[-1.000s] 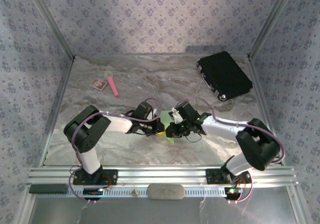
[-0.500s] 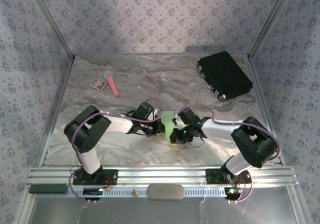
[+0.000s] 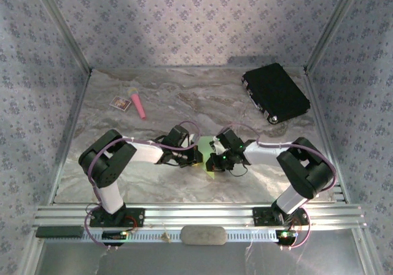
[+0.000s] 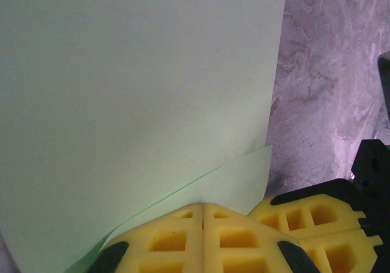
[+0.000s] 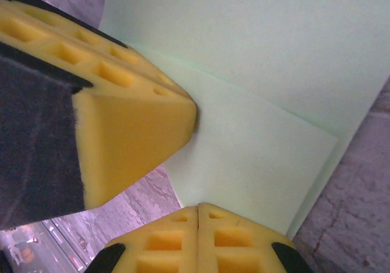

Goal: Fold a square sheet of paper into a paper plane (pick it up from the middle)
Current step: Third fold the triangle at the center of the table.

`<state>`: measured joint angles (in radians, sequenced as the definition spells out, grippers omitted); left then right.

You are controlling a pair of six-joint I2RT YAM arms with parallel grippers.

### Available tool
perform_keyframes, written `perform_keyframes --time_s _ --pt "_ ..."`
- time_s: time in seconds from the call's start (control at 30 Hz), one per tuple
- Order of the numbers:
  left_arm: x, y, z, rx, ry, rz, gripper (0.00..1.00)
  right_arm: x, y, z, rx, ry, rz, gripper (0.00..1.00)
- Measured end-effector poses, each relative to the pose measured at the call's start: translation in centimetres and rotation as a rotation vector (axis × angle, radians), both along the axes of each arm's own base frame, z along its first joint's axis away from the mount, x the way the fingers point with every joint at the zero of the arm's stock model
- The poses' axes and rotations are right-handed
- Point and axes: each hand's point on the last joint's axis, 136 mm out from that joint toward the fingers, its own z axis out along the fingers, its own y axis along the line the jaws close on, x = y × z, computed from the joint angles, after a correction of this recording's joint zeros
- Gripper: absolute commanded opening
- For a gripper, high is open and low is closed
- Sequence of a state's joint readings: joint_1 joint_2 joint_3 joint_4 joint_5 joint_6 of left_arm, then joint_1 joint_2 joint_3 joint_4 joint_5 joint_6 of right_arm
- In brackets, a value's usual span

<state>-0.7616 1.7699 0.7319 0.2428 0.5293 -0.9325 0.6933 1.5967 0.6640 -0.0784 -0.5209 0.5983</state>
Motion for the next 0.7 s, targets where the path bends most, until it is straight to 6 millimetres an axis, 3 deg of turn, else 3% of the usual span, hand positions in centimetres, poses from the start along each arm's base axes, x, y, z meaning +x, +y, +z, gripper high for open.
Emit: perform_keyframes --time_s 0.7 --pt "0.38 0.86 -0.03 0.06 -0.034 0.01 0.01 0.03 0.18 0.06 0.029 -0.025 -0.028 0.02"
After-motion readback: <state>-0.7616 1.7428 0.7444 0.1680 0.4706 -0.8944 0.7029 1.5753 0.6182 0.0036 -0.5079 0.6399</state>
